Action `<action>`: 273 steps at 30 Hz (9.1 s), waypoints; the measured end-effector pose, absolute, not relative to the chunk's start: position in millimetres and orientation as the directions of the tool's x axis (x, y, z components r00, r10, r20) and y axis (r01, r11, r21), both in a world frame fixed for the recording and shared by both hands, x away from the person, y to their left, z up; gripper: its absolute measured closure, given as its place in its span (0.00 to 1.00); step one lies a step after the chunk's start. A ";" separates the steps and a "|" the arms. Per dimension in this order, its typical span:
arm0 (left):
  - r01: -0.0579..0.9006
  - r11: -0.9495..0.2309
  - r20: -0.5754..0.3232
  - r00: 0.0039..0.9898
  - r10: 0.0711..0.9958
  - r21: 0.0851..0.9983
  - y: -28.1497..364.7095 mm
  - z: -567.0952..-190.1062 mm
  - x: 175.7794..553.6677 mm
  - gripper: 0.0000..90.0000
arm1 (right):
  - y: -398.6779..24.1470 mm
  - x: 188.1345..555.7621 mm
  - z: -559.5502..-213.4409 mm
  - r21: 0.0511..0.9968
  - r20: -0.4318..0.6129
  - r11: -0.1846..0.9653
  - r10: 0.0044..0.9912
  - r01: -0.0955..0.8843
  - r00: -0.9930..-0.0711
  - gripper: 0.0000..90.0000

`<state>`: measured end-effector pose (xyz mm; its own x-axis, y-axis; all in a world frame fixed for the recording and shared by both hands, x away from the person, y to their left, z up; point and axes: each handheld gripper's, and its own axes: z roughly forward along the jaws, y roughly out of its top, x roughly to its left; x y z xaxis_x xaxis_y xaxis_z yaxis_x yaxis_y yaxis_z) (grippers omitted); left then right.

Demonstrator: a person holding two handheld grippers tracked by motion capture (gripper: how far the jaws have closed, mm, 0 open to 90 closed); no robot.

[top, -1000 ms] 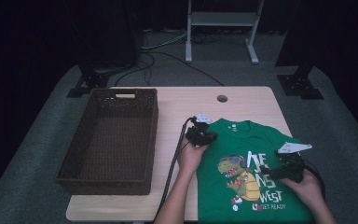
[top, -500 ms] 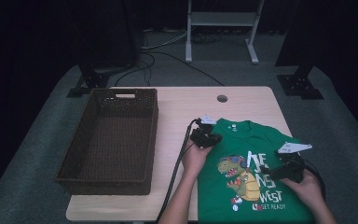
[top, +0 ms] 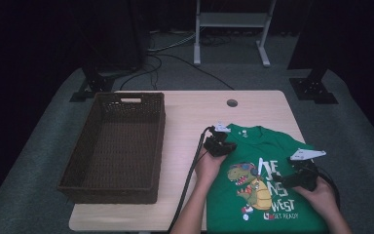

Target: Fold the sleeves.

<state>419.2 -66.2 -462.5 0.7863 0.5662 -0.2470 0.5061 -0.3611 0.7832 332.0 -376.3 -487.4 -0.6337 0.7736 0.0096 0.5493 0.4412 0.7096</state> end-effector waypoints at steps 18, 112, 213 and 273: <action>0.510 -0.351 -0.257 0.785 0.564 0.786 -71.9 -466.5 420.4 0.88 | -376.3 332.0 -487.4 0.710 0.010 0.441 0.774 0.549 -0.634 0.00; 0.392 -0.581 0.021 0.817 0.577 0.714 -29.8 -484.2 371.0 0.00 | -313.5 345.2 -443.8 0.643 0.005 0.507 0.746 0.574 -0.665 0.00; 0.394 -0.578 0.021 0.814 0.581 0.715 -26.6 -484.4 369.4 0.00 | -403.9 394.8 -440.6 0.667 0.019 0.345 0.878 0.660 -0.478 0.82; 0.393 -0.578 0.021 0.814 0.580 0.715 -26.6 -484.4 369.4 0.00 | -414.2 395.7 -453.7 0.646 0.052 0.313 0.892 0.696 -0.449 0.96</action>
